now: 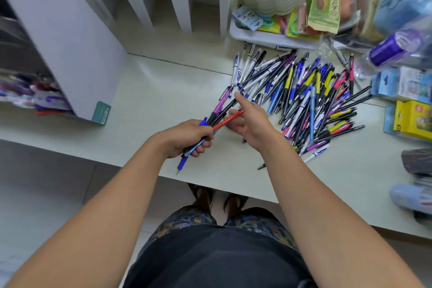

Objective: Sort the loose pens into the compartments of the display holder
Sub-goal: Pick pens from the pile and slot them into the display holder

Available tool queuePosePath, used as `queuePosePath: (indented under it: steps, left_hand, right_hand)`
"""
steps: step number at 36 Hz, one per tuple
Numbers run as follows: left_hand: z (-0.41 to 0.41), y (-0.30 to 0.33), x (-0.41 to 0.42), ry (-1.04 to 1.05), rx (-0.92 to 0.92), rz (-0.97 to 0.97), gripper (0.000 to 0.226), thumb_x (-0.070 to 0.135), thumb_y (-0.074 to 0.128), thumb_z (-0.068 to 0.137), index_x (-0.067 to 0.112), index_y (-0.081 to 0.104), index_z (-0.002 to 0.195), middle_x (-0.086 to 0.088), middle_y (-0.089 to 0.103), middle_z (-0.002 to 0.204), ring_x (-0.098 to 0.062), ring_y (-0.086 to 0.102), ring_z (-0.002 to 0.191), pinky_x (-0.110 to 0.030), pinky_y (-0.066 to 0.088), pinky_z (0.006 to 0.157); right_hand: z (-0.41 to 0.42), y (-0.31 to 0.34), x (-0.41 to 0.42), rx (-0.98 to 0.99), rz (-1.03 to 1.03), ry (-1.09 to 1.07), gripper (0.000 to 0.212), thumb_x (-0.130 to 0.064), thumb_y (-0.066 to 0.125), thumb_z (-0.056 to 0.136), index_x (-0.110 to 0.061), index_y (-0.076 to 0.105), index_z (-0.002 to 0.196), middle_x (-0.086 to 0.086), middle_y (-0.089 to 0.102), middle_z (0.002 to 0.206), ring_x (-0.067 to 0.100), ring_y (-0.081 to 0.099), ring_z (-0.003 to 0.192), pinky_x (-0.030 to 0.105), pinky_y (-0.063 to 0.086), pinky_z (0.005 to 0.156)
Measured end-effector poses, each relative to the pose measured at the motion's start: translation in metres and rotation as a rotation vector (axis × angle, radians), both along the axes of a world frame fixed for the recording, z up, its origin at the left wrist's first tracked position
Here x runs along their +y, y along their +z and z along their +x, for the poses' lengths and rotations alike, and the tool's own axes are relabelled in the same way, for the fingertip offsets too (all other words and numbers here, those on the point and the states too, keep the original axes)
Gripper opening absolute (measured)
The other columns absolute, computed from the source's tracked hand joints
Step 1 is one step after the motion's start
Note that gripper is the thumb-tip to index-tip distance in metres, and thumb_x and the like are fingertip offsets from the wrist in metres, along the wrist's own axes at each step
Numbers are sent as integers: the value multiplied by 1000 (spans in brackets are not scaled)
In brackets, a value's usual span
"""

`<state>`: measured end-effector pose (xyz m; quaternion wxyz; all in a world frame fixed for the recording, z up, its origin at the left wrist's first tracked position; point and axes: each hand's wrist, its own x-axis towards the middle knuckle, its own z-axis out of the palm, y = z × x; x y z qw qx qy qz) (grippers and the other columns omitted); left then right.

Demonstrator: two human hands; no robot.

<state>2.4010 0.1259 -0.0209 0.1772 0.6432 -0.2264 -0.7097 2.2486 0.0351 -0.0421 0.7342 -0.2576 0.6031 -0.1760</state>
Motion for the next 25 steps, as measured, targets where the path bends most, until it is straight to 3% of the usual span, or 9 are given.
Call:
queuePosePath:
  steps: [5,9,12,15,19,25]
  left_hand:
    - [-2,1,-1,-17,38,20,0,11,47,98,11,47,98,-3,44,65,-13,36,52,-24,32,51]
    - [-1,3,-6,-31,62,34,3,10,48,97,9,50,100,-3,46,64,-13,38,52,-23,33,50]
    - [-2,5,-12,-49,66,29,10,11,51,98,7,52,107,-3,52,65,-12,43,53,-22,39,49]
    - [-6,8,-18,-67,68,19,12,10,52,98,4,55,108,-3,55,66,-13,47,54,-23,43,51]
    - [-11,9,-26,-46,98,18,11,11,56,98,5,56,106,-6,57,68,-15,50,53,-23,47,49]
    - [-20,8,-34,21,158,4,19,18,64,97,8,56,112,-7,60,71,-17,56,57,-26,52,54]
  right_hand:
    - [10,3,-3,-116,-41,-96,23,-34,63,101,-15,55,111,3,67,80,23,64,73,36,54,67]
    - [7,4,-8,-145,-167,-164,17,-26,61,102,-22,58,119,8,69,97,24,68,83,35,54,69]
    - [4,8,-10,-109,-252,-114,22,-15,55,105,-9,65,123,9,72,99,20,71,82,31,57,65]
    - [3,11,-9,-39,-327,-26,20,-12,53,105,-7,71,110,13,72,100,23,71,86,34,61,73]
    - [3,10,-7,31,-421,81,21,-12,56,103,-15,76,95,14,75,104,26,68,94,47,58,92]
    - [3,16,-10,104,-528,174,27,-20,55,104,-5,77,102,0,75,101,-3,66,91,22,53,91]
